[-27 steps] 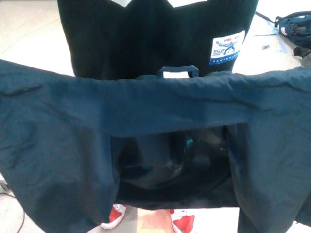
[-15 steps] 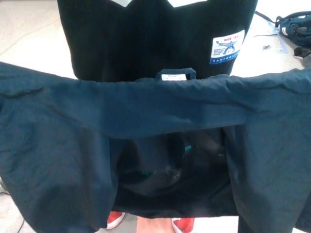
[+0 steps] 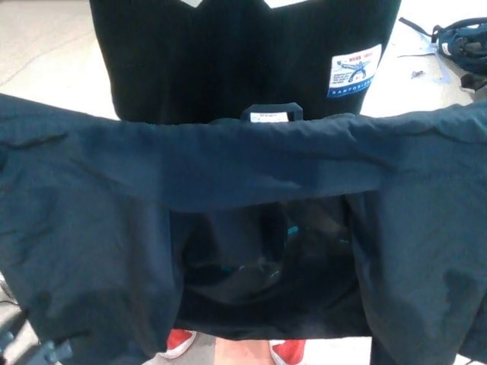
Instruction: A person hands a coat to the robot and the robot grabs it with both hands and holds it while the person wears the coat.
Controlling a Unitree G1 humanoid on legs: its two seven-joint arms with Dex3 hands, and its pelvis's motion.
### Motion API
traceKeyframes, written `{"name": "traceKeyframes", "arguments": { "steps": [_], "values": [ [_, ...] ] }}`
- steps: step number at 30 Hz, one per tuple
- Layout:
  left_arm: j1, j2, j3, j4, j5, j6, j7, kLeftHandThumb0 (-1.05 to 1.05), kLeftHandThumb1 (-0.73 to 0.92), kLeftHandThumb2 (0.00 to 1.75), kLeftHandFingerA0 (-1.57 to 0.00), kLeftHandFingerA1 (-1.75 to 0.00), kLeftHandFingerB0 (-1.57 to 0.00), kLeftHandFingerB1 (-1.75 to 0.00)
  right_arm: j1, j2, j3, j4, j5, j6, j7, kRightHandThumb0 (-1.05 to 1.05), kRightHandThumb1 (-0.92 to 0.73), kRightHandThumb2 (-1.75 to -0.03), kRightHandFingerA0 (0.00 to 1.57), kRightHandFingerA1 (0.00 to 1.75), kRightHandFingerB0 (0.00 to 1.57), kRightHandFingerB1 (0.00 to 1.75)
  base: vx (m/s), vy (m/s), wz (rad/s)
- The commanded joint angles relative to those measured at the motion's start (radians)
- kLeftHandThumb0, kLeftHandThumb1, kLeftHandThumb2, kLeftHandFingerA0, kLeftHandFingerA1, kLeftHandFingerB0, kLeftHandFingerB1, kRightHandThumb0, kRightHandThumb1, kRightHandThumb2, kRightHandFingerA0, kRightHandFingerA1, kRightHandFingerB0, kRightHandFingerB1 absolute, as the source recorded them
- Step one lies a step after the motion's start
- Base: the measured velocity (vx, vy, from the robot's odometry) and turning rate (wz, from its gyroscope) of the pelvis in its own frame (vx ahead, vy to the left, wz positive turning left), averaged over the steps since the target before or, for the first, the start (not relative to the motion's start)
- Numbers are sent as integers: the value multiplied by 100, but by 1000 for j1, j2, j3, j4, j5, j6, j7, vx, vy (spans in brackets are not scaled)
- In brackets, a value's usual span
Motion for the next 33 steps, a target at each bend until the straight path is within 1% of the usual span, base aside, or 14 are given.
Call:
{"name": "traceKeyframes", "arguments": {
  "steps": [1, 3, 7, 8, 11, 12, 13, 16, 18, 21, 29, 30, 31, 33],
  "values": [
    [78, 98, 325, -458, -309, -593, -4, -88, 48, 93, -48, -52, -39, -44, -17, -47, -282, -363, 409, -304, -21, -85, -62, -96, 24, 52, 7, 39, 0, 0, 0],
    [72, 80, 352, -498, -324, -581, -5, -94, 59, 68, -61, -47, -54, -41, -48, -55, -308, -392, 433, -278, -18, -83, -75, -63, 37, 49, 15, 33, 0, 0, 0],
    [82, 116, 355, -563, -420, -619, -26, -60, 59, 58, -69, -51, -47, -41, -133, -74, -341, -438, 477, -259, -24, -93, -66, -99, 28, 57, 6, 43, 0, 0, 0],
    [90, 125, 364, -586, -447, -615, -33, -59, 63, 60, -79, -55, -42, -42, -150, -72, -360, -447, 470, -253, -30, -83, -77, -63, 40, 55, 14, 40, 0, 0, 0],
    [97, 167, 352, -621, -509, -620, -54, -62, 60, 60, -66, -56, -43, -44, -179, -67, -392, -486, 483, -209, -28, -84, -75, -61, 51, 61, 20, 38, 0, 0, 0],
    [139, 230, 316, -672, -603, -597, -78, -59, 70, 64, -68, -55, -40, -43, -223, -84, -407, -504, 498, -177, -35, -86, -61, -100, 69, 75, 14, 49, 0, 0, 0],
    [155, 285, 303, -716, -676, -569, -101, -50, 71, 60, -73, -59, -34, -42, -265, -110, -429, -502, 510, -155, -33, -85, -77, -63, 57, 64, 21, 38, 0, 0, 0],
    [115, 304, 356, -763, -725, -486, -125, -51, 65, 59, -72, -58, -34, -42, -318, -166, -470, -491, 551, -120, -6, -86, -75, -63, 65, 64, 22, 38, 0, 0, 0],
    [-80, 207, 420, -783, -601, -301, -79, -68, 65, 61, -78, -64, -39, -41, -420, -244, -485, -434, 542, -108, 18, -91, -60, -96, 22, 54, 4, 36, 0, 0, 0],
    [-252, 203, 432, -722, -483, -228, -88, -86, 61, 59, -26, -37, -28, -30, -480, -309, -498, -424, 530, -29, 62, -80, -72, -63, 17, 50, 4, 37, 0, 0, 0],
    [-433, 479, 527, -533, -553, -43, -301, -81, 48, 81, -12, -40, -21, -38, -632, -511, -461, -355, 538, 201, 221, -85, -59, -97, 11, 54, 6, 38, 0, 0, 0],
    [-461, 510, 518, -521, -565, -15, -323, -80, 48, 79, -10, -39, -17, -37, -655, -542, -442, -332, 575, 215, 248, -40, -32, -97, 1, 52, 0, 50, 0, 0, 0],
    [-505, 547, 510, -499, -550, 22, -350, -38, 25, 89, -1, -50, 0, -47, -693, -583, -417, -298, 569, 230, 276, -86, -56, -95, 7, 51, 3, 31, 0, 0, 0],
    [-560, 576, 479, -476, -547, 61, -375, -38, 24, 89, 0, -49, 0, -47, -730, -629, -395, -271, 554, 264, 307, -88, -72, -62, 14, 43, 8, 25, 0, 0, 0]
  ]
}}
